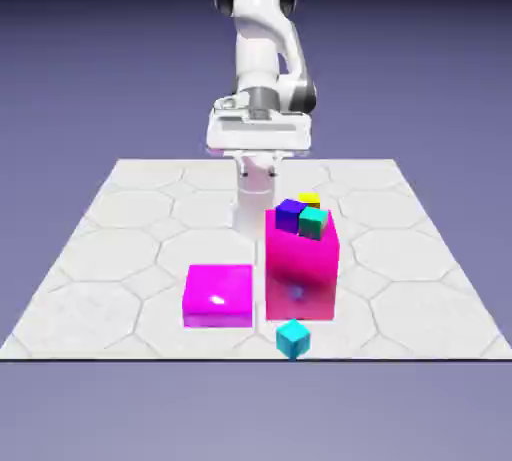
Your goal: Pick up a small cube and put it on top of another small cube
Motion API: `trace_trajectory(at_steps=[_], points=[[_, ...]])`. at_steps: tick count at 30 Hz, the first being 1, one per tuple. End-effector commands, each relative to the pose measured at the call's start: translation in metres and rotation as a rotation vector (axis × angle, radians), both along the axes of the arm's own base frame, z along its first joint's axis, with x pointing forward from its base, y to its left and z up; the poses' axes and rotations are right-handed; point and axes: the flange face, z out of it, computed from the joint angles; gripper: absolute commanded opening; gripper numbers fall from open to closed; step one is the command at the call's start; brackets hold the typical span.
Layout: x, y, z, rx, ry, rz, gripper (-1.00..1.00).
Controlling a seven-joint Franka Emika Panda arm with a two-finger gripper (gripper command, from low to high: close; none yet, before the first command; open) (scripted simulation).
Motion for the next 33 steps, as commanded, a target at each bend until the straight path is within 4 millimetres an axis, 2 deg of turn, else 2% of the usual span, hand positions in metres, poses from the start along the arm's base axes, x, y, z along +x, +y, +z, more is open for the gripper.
trace_trajectory(at_steps=[1,10,18,28,30,33], points=[[0.008,0.001,-0.007,0.014,0.036,-0.025,0.00],[0.076,0.008,-0.082,0.153,0.359,-0.263,0.00],[0.120,0.018,-0.163,0.292,0.645,-0.496,0.00],[0.152,0.034,-0.260,0.478,1.008,-0.797,0.00],[0.153,0.035,-0.262,0.484,1.020,-0.807,0.00],[0.145,0.045,-0.316,0.484,1.020,-0.807,0.00]])
